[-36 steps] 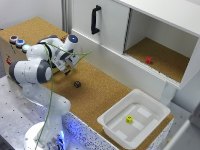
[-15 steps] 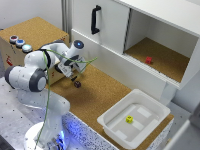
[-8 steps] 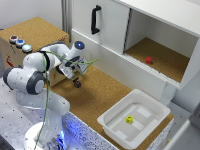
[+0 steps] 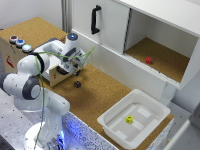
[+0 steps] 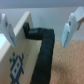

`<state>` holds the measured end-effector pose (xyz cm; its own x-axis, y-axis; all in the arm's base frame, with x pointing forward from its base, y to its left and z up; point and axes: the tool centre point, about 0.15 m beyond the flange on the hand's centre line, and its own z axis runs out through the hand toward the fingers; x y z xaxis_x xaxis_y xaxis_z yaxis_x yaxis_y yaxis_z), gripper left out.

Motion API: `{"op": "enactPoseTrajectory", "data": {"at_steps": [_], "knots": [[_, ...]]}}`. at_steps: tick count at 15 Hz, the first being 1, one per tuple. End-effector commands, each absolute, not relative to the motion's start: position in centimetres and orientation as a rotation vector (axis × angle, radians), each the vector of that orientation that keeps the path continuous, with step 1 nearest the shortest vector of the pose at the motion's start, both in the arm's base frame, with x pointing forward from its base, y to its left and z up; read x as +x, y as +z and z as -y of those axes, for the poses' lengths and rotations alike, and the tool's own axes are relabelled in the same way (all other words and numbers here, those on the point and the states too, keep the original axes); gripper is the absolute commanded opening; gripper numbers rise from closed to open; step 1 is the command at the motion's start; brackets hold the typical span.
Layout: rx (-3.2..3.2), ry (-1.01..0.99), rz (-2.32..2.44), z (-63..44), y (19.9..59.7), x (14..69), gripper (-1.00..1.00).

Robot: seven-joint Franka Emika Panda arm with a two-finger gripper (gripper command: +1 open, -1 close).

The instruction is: Open the cabinet drawer

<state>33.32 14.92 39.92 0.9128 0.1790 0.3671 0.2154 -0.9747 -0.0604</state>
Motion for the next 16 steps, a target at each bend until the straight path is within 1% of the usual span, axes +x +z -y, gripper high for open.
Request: {"op": "enactPoseTrajectory", "data": {"at_steps": [1, 7, 10, 12, 14, 16], "knots": [[-3.11, -0.655, 0.426, -17.7, 46.3, 31.4, 1.0], [-3.032, -0.635, 0.763, -24.2, 50.1, 29.4, 1.0], [-2.852, -0.646, 0.958, -29.8, 53.7, 28.6, 1.0], [-2.758, -0.603, 1.163, -34.6, 55.5, 27.9, 1.0], [-2.682, -0.54, 1.302, -38.4, 56.1, 27.0, 1.0], [-2.585, -0.428, 1.478, -43.1, 56.1, 25.4, 1.0]]}}
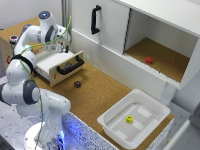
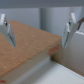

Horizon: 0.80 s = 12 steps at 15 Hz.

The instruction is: Open the cabinet drawer

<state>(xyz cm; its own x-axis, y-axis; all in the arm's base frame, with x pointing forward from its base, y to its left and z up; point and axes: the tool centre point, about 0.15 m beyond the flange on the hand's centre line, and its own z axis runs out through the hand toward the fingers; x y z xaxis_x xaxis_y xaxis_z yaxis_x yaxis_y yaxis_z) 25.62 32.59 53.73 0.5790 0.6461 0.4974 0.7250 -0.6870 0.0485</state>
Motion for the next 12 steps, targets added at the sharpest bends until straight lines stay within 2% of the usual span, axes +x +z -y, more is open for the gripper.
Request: {"op": "enactPoseTrajectory", "data": {"at_steps": [1, 4, 6, 12], "knots": [[-2.559, -0.36, 1.564, -44.9, 56.0, 24.4, 1.0], [-2.543, -0.156, 1.793, -48.0, 55.2, 20.9, 1.0], [-2.59, -0.092, 1.808, -48.7, 54.9, 19.6, 1.0], [-2.67, -0.118, 1.907, -52.2, 52.5, 16.2, 1.0]]}}
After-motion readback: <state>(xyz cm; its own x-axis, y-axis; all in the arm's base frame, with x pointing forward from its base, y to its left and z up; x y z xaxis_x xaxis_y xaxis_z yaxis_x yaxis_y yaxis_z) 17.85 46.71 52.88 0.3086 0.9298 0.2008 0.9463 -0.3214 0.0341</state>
